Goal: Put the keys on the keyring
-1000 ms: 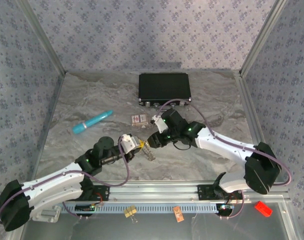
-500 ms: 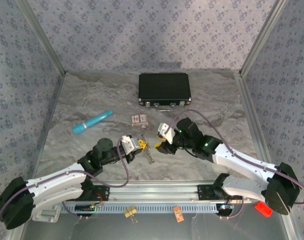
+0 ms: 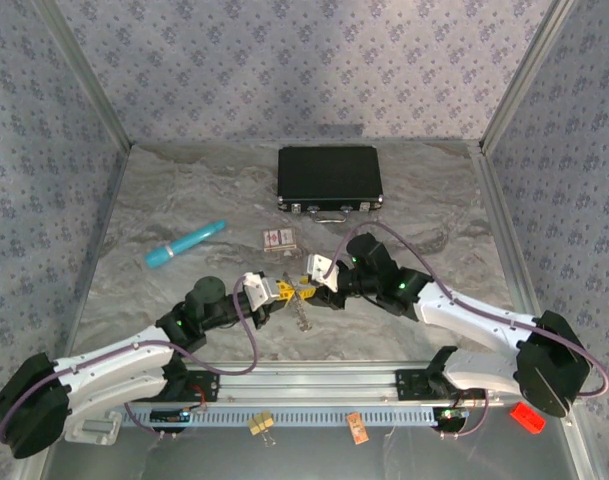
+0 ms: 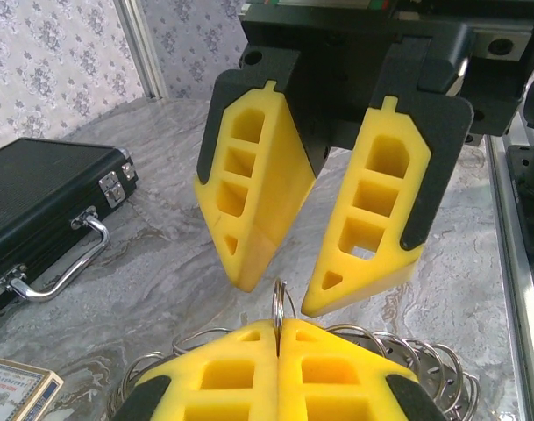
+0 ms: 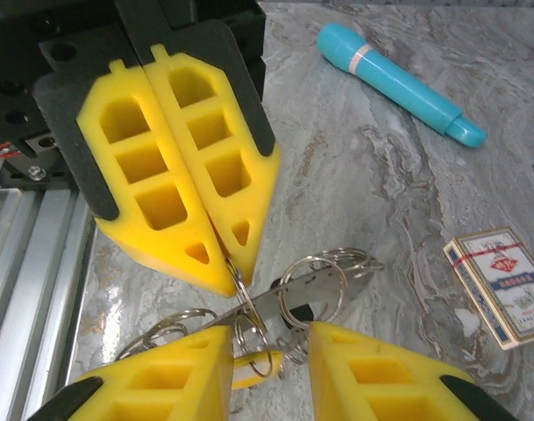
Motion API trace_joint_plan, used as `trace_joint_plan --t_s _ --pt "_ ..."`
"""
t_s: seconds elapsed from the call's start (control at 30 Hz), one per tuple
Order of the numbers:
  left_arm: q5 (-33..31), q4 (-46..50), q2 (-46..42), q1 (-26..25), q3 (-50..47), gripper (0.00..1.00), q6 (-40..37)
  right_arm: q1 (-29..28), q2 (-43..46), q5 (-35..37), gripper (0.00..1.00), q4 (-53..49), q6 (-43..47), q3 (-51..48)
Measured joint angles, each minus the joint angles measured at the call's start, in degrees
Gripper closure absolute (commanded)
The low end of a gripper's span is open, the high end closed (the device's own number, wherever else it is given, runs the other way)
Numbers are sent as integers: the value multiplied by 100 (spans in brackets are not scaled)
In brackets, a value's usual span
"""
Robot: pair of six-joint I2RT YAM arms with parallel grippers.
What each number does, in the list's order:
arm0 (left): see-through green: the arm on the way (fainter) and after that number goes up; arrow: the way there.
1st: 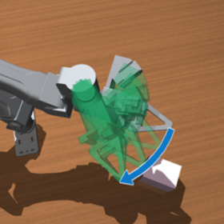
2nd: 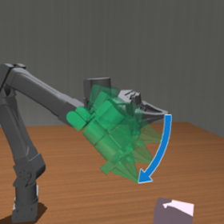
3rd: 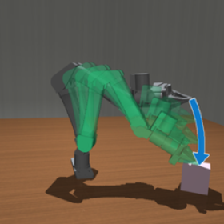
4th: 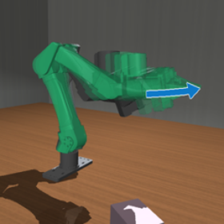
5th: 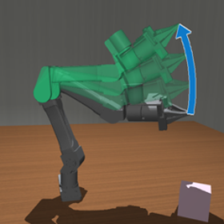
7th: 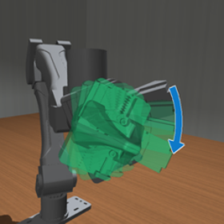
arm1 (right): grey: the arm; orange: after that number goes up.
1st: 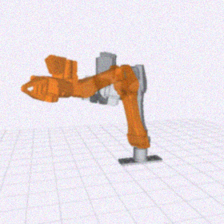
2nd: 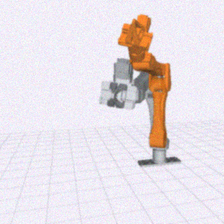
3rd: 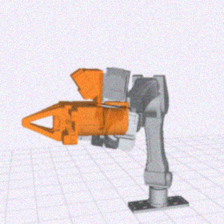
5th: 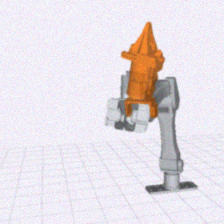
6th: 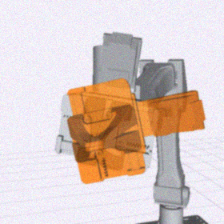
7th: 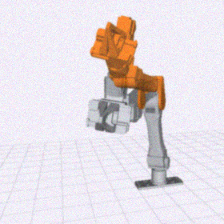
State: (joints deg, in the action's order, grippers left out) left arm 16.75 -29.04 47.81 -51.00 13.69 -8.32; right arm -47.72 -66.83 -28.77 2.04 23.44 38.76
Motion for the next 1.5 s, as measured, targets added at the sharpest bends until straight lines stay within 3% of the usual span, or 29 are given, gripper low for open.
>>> trace_joint_plan --t_s 0.13,0.27,0.33,0.43,0.57,0.9,1.1,1.23,1.27,1.33,1.5 --pt "2 -4 0 0 -2 100 2 0 -118 -114 84 42 11 22" --pt "-7 -9 7 28 -2 100 0 4 -212 -214 100 26 28 83" --pt "-20 -20 22 42 -2 100 2 11 -214 -221 100 9 55 94" --pt "-59 50 24 37 9 78 4 11 -243 -249 100 -179 111 195" --pt "-157 498 -17 37 181 74 -48 -26 -295 -208 100 -785 310 566" --pt "-216 1593 -83 37 739 85 -402 -326 -780 509 100 -2712 1102 1961" --pt "-131 1851 -37 37 785 98 -529 -476 -1038 811 100 -3296 1399 2378" --pt "-83 1891 -39 37 791 100 -535 -509 -1062 844 100 -3403 1460 2417" --pt "-83 1891 -37 37 791 100 -533 -507 -1060 839 99 -3399 1458 2417" --pt "-66 1867 -37 37 791 100 -511 -485 -1008 800 77 -3311 1419 2350" --pt "-9 1449 9 76 664 100 -306 -181 -525 249 72 -2549 1062 1600"
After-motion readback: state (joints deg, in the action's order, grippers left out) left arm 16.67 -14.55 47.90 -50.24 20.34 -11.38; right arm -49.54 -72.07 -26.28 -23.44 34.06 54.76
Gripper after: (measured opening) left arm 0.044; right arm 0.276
